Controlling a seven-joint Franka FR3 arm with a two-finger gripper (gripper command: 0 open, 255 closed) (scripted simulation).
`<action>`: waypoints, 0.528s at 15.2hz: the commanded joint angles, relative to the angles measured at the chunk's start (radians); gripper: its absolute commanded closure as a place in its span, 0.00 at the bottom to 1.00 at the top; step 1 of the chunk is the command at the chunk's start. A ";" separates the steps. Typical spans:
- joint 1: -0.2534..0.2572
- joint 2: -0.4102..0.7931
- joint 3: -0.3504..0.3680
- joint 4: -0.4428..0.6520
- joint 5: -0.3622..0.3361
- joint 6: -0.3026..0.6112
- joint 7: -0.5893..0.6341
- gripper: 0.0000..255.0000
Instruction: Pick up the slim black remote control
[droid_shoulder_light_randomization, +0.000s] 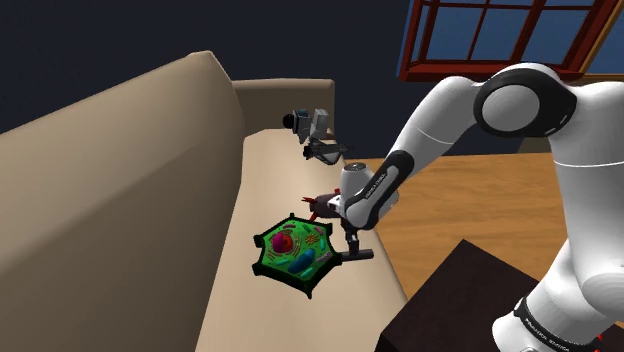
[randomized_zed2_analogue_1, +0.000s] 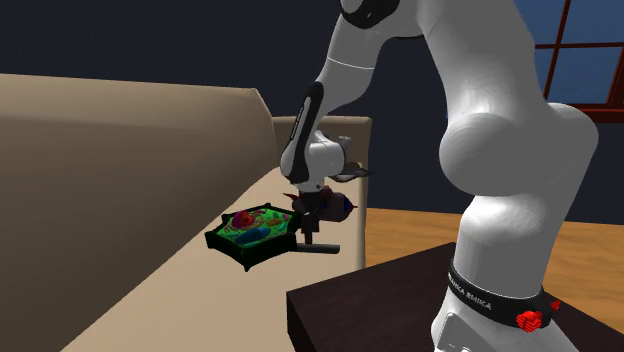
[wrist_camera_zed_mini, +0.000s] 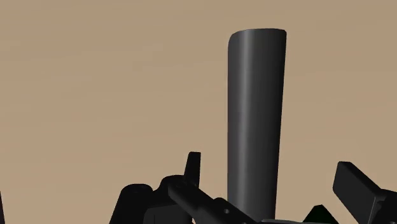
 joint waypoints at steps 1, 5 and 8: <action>0.001 0.030 0.001 0.012 -0.001 0.019 -0.001 0.00; 0.002 0.095 0.000 0.037 -0.001 0.059 -0.001 0.00; 0.002 0.094 0.000 0.036 -0.001 0.059 0.000 1.00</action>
